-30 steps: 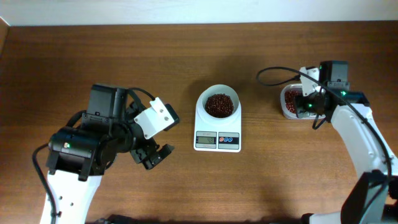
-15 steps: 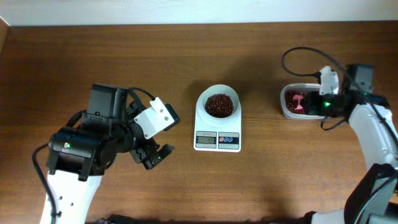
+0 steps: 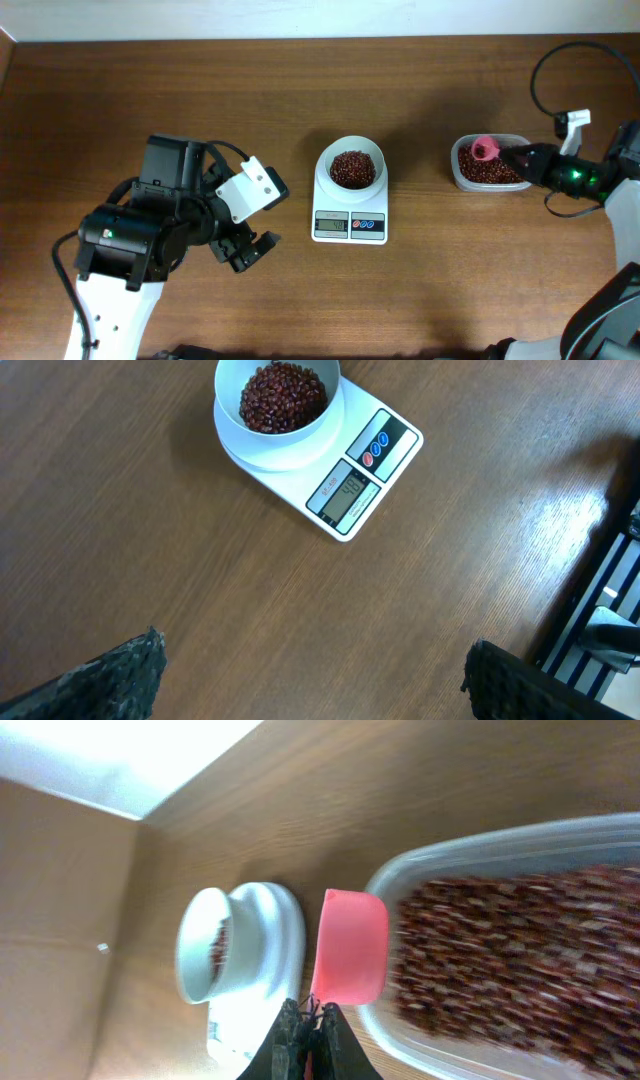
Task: Scoop and weigh 50g on scale
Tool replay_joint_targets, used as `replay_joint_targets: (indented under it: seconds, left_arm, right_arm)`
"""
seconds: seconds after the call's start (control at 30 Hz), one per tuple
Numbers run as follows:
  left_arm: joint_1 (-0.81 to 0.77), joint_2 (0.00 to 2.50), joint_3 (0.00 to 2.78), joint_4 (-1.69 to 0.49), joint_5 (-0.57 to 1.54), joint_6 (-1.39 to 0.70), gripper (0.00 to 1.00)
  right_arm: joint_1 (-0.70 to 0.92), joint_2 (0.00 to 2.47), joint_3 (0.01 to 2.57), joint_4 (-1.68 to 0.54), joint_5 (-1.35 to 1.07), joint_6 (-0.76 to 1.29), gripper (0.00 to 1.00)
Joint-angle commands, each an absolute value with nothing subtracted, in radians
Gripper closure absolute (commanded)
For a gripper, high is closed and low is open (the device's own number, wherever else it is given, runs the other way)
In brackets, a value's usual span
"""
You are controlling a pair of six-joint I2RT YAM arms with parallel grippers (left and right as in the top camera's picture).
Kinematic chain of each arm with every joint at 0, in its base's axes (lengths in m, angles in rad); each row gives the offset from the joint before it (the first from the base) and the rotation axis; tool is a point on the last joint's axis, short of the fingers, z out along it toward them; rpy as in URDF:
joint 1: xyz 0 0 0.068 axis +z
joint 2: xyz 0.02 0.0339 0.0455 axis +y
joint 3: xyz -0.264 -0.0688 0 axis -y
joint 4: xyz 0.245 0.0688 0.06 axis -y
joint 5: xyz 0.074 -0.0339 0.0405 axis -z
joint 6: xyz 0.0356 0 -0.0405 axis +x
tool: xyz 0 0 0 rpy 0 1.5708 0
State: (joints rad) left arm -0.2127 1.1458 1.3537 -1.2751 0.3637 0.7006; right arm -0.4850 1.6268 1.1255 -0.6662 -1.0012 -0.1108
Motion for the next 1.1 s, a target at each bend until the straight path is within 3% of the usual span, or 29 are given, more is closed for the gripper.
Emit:
replay_joint_targets:
  seconds: [0.0, 0.3, 0.43, 0.5, 0.57, 0.6, 0.67, 0.7, 0.73, 0.8, 0.87, 0.93, 1.07]
  left_arm:
    - [-0.207, 1.142, 1.347, -1.274, 0.378, 0.720, 0.01]
    - [-0.207, 1.142, 1.347, -1.274, 0.378, 0.720, 0.01]
    - [-0.207, 1.142, 1.347, -1.274, 0.378, 0.720, 0.01]
    - [-0.207, 1.142, 1.347, -1.274, 0.378, 0.720, 0.01]
    - [-0.207, 1.142, 1.347, -1.274, 0.378, 0.720, 0.01]
    - [-0.207, 1.142, 1.347, -1.274, 0.378, 0.720, 0.01]
    - [-0.207, 1.142, 1.347, -1.274, 0.378, 0.720, 0.01]
    - [-0.207, 1.142, 1.347, -1.274, 0.378, 0.720, 0.01]
    - [-0.207, 1.142, 1.347, -1.274, 0.378, 0.720, 0.01]
    - [-0.207, 1.142, 1.347, -1.274, 0.378, 0.720, 0.01]
    - [-0.207, 1.142, 1.347, -1.274, 0.378, 0.720, 0.01]
    - [-0.207, 1.142, 1.347, -1.274, 0.378, 0.720, 0.01]
    - [-0.207, 1.142, 1.347, -1.274, 0.378, 0.720, 0.01]
  right_arm:
    - [-0.416, 1.634, 1.131, -0.664, -1.146, -0.114, 0.96]
    - [-0.051, 1.634, 1.132, -0.463, -1.166, -0.040, 0.96]
    - [0.025, 1.634, 1.132, -0.426, -0.928, -0.043, 0.96]
    - [0.063, 1.633, 1.132, -0.413, -1.021, -0.068, 0.96]
    - [0.079, 1.633, 1.132, -0.400, -0.916, -0.112, 0.96]
    - [0.088, 1.633, 1.132, -0.399, -0.825, -0.022, 0.96]
    - [0.093, 1.634, 1.132, -0.352, -1.068, -0.167, 0.96]
    - [0.093, 1.634, 1.132, -0.343, -0.962, -0.151, 0.96]
    - [0.093, 1.634, 1.132, -0.363, -0.735, -0.006, 0.96]
    - [0.093, 1.633, 1.132, -0.357, -0.883, -0.088, 0.96]
    - [0.093, 1.633, 1.132, -0.363, -0.731, -0.033, 0.96]
    - [0.093, 1.634, 1.132, -0.326, -0.915, -0.060, 0.96]
    - [0.092, 1.634, 1.132, -0.299, -0.936, -0.070, 0.96]
